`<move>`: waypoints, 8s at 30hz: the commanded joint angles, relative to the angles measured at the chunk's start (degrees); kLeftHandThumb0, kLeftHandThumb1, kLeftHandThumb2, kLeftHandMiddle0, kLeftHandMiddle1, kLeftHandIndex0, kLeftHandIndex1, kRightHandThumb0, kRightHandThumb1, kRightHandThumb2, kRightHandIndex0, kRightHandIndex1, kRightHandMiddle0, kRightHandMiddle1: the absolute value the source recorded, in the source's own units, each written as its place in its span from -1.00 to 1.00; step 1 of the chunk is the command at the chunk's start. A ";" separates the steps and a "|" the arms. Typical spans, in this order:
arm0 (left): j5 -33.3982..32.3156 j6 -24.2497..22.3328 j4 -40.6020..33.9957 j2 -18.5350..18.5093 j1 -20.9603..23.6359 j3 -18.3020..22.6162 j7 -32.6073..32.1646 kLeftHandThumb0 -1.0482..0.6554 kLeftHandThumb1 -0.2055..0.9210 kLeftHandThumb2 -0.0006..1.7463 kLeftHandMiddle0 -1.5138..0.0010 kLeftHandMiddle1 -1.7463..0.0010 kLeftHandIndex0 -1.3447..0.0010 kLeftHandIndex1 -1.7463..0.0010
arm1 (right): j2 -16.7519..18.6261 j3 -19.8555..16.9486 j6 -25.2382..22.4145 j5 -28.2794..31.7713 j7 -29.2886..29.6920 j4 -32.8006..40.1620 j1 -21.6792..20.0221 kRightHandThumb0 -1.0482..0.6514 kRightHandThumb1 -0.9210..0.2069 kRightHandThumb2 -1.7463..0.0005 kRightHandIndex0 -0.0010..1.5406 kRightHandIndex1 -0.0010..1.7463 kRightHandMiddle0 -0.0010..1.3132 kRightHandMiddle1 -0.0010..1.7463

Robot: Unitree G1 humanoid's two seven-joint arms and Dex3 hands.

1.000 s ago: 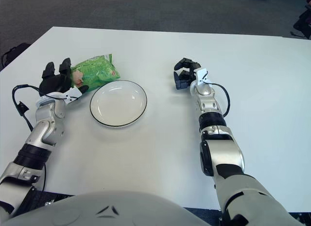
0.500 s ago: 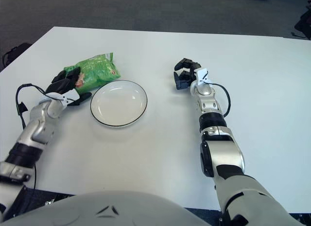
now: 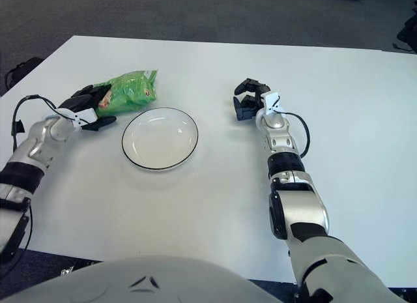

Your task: Put the snack into the plate.

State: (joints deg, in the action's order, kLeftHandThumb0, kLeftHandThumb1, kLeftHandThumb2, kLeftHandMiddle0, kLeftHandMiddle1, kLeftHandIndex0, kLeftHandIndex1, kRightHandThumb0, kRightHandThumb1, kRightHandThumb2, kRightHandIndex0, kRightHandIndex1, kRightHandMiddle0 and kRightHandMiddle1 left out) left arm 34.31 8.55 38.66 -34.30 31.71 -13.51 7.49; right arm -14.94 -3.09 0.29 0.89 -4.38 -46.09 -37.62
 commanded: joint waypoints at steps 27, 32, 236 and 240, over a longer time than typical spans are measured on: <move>6.34 2.99 36.25 5.78 10.57 -11.88 -36.42 0.21 -0.33 0.58 -0.05 -0.65 0.16 -0.99 | 0.31 1.44 -6.35 -1.28 -2.96 -1.95 5.51 0.22 0.57 -0.80 0.04 1.00 0.09 0.77; 6.11 2.64 36.68 6.53 10.79 -12.49 -38.91 0.23 -0.48 0.69 -0.15 -0.64 0.09 -1.00 | 0.13 1.42 -6.10 -1.35 -2.97 -2.22 5.53 0.22 0.58 -0.81 0.05 1.00 0.09 0.78; -15.08 30.50 -28.22 -8.31 -10.77 -3.09 15.80 -0.47 0.19 -0.05 0.99 0.88 1.00 0.43 | 1.37 9.00 3.01 -9.23 3.43 -11.29 1.55 0.22 0.53 -0.80 0.04 1.00 0.00 0.84; -18.58 32.82 -27.54 -8.41 -10.61 -2.55 17.73 -0.51 0.20 -0.07 1.00 0.96 1.00 0.52 | 1.31 9.22 3.08 -9.38 3.60 -11.39 1.50 0.22 0.53 -0.80 0.04 1.00 -0.01 0.84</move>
State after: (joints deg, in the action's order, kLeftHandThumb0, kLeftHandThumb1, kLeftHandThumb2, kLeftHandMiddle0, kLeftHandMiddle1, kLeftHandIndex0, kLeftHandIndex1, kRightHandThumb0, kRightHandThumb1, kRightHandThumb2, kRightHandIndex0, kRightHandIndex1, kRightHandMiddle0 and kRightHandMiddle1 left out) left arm 18.22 39.37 11.08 -42.65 21.44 -16.89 23.51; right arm -15.00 4.36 6.63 -6.37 0.55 -53.54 -41.16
